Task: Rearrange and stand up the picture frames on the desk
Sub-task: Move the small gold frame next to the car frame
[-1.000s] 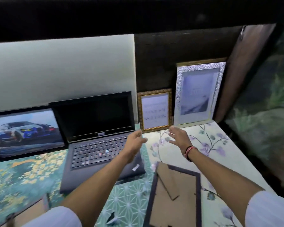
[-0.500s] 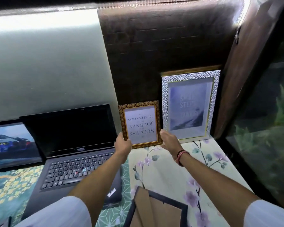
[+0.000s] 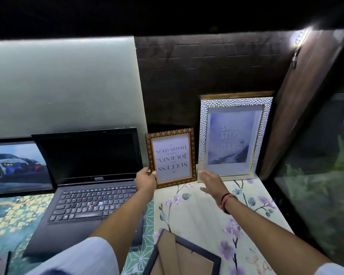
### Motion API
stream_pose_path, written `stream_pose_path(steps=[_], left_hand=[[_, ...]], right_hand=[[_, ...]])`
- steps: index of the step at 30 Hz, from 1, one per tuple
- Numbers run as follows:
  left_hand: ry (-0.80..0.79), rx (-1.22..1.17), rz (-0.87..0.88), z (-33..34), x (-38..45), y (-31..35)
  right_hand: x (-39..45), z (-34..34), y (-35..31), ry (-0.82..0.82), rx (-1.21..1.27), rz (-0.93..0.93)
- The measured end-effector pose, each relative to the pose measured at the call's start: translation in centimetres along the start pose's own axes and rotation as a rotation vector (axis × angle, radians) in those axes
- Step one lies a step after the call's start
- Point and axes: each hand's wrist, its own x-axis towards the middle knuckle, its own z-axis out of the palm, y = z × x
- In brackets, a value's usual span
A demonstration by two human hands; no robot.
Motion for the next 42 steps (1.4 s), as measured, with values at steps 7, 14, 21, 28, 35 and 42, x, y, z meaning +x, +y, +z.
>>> stream_pose_path(steps=[7,14,21,28,35,42], left_hand=[[-0.108,-0.266,-0.097,-2.0,-2.6,-2.3],[-0.198,-0.306,-0.064,-6.5,-4.3,-2.4],[-0.296,-0.176,0.121,-13.2,-3.8,0.5],[0.009,-0.119,0.073,-23.3,-1.3,-3.3],[-0.021,-0.679,-0.339,-35.5,-2.2,-9.5],[-0.086,-0.95,-0.434,-49.4,2.0,-13.1]], right_hand=[[-2.2,0.1,-0.7,0.03,-0.131,-0.024],[-4.5,1.3,-7.1,0.254,-0.532,-0.498],[-4.5,6.0,-13.4,-0.062,-0.835,-0.56],[-6.3,15.6,-8.2,0.047,-0.296,-0.313],[-11.3,32.2,-2.7,0.098,0.132,-0.02],[-17.8,49.6,0.4,0.041,0.462,0.202]])
